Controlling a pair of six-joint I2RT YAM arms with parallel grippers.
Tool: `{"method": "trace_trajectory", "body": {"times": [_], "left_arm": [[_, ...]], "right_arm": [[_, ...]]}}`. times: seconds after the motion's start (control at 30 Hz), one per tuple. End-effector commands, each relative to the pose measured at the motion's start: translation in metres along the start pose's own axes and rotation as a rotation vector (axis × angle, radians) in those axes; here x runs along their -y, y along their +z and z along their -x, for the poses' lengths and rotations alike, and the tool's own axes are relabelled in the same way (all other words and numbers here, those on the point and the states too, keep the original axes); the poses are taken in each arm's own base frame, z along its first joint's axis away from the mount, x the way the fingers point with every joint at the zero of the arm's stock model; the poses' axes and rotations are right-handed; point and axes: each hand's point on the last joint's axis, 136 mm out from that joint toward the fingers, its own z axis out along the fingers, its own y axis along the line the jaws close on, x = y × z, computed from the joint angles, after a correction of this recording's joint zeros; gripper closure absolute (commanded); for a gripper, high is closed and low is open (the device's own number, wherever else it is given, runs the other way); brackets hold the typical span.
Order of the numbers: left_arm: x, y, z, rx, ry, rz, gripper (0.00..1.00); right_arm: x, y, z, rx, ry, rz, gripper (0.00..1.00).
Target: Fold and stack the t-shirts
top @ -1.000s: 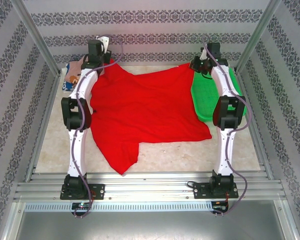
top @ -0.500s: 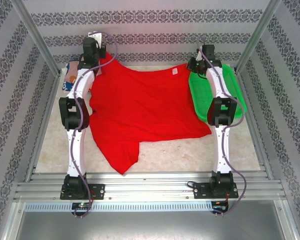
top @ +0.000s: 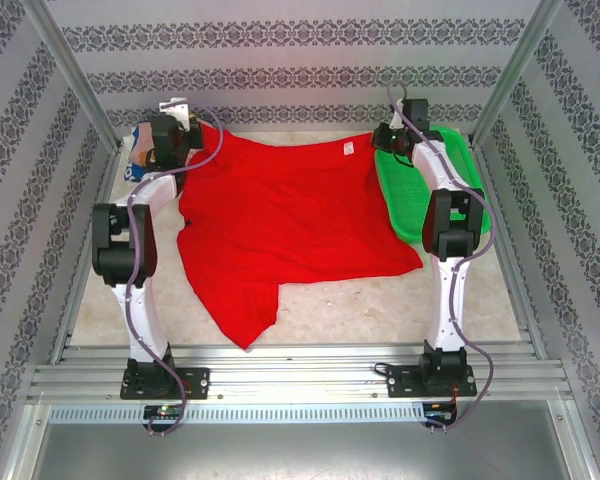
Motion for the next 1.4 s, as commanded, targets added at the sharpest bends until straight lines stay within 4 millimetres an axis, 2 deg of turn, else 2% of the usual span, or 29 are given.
{"method": "trace_trajectory", "body": {"times": [0.0,0.4,0.6,0.73,0.87,1.0,1.13,1.23,1.37], "left_arm": [[0.005,-0.031,0.059,0.215,-0.054,-0.043,1.00],[0.013,-0.065,0.015,0.099,-0.104,-0.089,1.00],[0.013,-0.078,-0.015,0.019,-0.153,-0.082,1.00],[0.013,-0.089,-0.038,-0.038,-0.200,-0.072,1.00],[0.014,-0.098,-0.055,-0.068,-0.218,-0.064,1.00],[0.021,-0.100,-0.065,-0.119,-0.223,-0.072,1.00],[0.028,-0.108,-0.077,-0.205,-0.265,-0.062,1.00],[0.033,-0.123,-0.097,-0.311,-0.338,-0.036,1.00],[0.049,-0.144,-0.121,-0.437,-0.344,-0.013,1.00]], "right_arm": [[-0.032,-0.013,0.003,0.034,-0.115,0.005,1.00],[-0.034,-0.037,-0.036,0.000,-0.174,-0.053,1.00],[-0.031,-0.043,-0.074,-0.065,-0.200,-0.089,1.00],[-0.036,-0.046,-0.094,-0.089,-0.225,-0.093,1.00],[-0.027,-0.045,-0.114,-0.142,-0.277,-0.194,1.00],[-0.017,-0.049,-0.115,-0.180,-0.273,-0.259,1.00],[-0.022,-0.053,-0.131,-0.237,-0.262,-0.235,1.00],[-0.027,-0.055,-0.147,-0.275,-0.268,-0.229,1.00],[-0.032,-0.060,-0.160,-0.292,-0.209,-0.198,1.00]]}}
